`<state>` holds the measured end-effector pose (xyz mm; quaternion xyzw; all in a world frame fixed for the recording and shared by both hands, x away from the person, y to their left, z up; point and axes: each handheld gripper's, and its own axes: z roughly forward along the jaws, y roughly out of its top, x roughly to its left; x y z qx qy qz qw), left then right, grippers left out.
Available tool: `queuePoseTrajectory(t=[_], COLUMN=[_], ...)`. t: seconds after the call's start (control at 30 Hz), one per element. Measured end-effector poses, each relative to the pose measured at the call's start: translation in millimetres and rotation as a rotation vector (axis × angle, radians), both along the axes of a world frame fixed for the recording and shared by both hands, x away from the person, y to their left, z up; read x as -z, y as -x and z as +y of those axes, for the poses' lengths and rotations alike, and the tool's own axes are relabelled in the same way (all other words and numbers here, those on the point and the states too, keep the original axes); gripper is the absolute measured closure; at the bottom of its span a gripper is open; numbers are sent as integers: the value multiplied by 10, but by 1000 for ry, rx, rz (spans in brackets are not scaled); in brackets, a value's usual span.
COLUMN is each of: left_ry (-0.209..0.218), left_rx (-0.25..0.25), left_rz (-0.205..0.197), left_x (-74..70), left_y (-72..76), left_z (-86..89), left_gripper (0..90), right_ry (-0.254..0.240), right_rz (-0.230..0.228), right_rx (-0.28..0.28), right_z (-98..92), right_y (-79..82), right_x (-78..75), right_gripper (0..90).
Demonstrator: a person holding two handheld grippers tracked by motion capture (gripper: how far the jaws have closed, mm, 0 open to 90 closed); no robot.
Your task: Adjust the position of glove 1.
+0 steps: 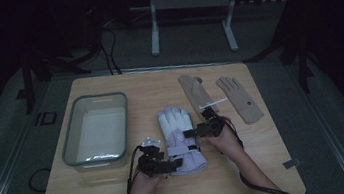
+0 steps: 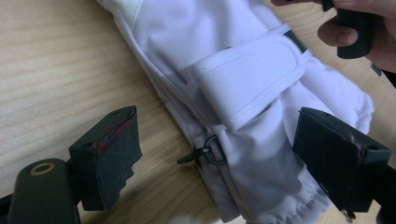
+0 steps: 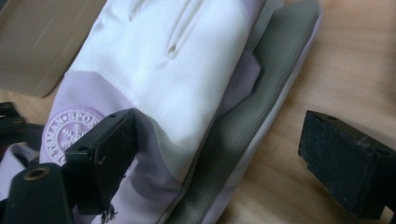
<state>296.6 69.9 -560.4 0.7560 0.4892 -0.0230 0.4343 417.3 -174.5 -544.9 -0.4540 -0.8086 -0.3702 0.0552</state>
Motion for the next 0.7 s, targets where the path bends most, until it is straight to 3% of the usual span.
queuePoseTrajectory(t=[0.1,0.13,0.2,0.27,0.3,0.33,0.37,0.43,0.47,0.53,0.7], left_ry=[7,-2,-17,-26,-29,-32,-33,-18,-4,23,37], left_rx=[18,22,46,55,60,61,63,61,65,74,71], left_rz=[14,12,7,2,-2,-5,-8,-6,1,41,53], left_x=[49,45,40,37,38,39,40,49,56,62,52], left_y=[-31,-39,-60,-76,-79,-77,-77,-79,-84,-103,-95], left_z=[0,-3,-14,-22,-25,-28,-28,-4,9,49,82], left_gripper=[150,151,156,177,177,183,183,255,255,373,547], right_ry=[-30,-43,-57,-83,-83,-94,-94,-70,-70,-46,-40], right_rz=[39,56,79,110,110,114,114,99,99,75,39], right_rx=[-24,-52,-66,-102,-102,-107,-107,-110,-110,-99,-53], right_z=[17,42,58,126,126,170,170,222,222,238,261], right_y=[20,47,59,93,93,107,107,133,133,166,245], right_x=[45,50,52,63,63,68,68,26,26,-19,-31], right_gripper=[171,226,242,405,405,488,488,622,622,706,744])
